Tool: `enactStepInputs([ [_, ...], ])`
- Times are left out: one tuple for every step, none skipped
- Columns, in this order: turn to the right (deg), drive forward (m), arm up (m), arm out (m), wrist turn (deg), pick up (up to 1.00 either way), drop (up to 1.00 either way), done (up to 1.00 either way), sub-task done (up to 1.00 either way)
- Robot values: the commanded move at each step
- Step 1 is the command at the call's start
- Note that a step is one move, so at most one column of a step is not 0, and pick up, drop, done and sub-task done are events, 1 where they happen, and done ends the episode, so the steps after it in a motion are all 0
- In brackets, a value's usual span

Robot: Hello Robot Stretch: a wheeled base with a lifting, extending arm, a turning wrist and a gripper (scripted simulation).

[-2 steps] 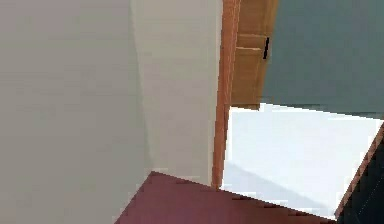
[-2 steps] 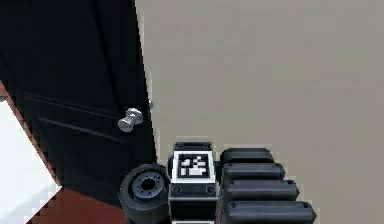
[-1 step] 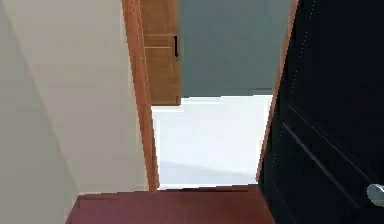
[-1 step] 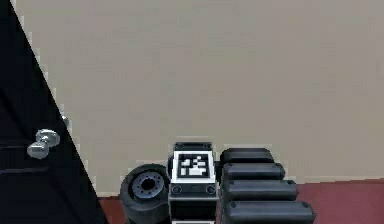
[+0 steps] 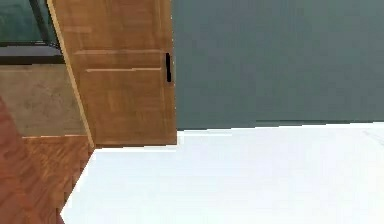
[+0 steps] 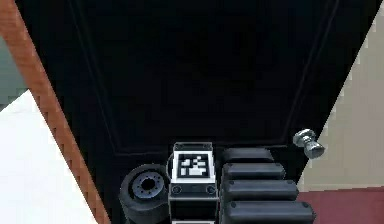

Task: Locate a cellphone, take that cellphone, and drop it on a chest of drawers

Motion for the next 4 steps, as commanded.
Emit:
enactStepInputs([
  [3.0, 0.00, 0.00, 0.00, 0.0, 0.00, 0.00, 0.00, 0.00],
  [18.0, 0.00, 0.00, 0.00, 0.0, 0.00, 0.00, 0.00, 0.00],
  [0.0, 0.30, 0.00, 0.00, 0.0, 0.00, 0.00, 0.00, 0.00],
  [-36.0, 0.00, 0.00, 0.00, 0.0, 0.00, 0.00, 0.00, 0.00],
])
